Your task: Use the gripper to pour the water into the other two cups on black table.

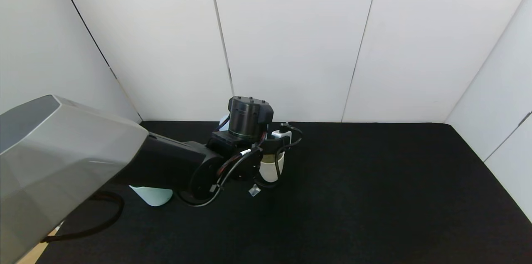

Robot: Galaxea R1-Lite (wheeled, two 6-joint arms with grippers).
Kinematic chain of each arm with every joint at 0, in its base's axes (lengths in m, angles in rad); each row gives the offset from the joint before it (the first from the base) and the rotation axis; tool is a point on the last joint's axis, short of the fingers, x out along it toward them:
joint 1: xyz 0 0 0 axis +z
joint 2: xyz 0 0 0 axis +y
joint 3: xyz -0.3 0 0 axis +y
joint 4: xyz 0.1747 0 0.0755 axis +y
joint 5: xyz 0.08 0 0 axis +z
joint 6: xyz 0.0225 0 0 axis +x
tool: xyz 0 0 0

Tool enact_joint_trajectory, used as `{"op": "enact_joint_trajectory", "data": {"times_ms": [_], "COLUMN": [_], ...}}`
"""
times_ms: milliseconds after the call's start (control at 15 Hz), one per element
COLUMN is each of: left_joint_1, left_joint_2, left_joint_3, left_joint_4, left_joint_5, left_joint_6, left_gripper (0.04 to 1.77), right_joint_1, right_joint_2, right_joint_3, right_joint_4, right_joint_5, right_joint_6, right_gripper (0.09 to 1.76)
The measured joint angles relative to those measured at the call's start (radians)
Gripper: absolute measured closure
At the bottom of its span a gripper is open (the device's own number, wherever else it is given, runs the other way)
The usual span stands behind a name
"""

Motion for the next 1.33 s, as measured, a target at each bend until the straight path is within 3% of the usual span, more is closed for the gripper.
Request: {"op": "enact_joint_trajectory", "data": {"times_ms": [600,933,1333], "left_joint_1": [0.005,0.023,0.074], "left_joint_2": [-0.020,-0.058,-0.115], "left_joint_3": [0.050,0.104,0.159], "left_joint_4": [-0.050,-0.050,-0.046], "left_joint_5": [-0.008,-0.022,-0.103], "left_joint_6": [-0.065,-0.224,-0.433], "left_gripper": [0.64,0.64,0.64], "right_joint_1": [0.000,0.000,0.000], "right_joint_2": [0.000,0.000,0.000], "right_joint_3": [0.000,0.000,0.000], "right_joint_4": [0.000,-0.001,-0.001], "right_joint_5": [0.000,-0.001,0.000], "right_joint_6": [0.000,0.000,0.000], "right_gripper": [0.14,0.14,0.14]}}
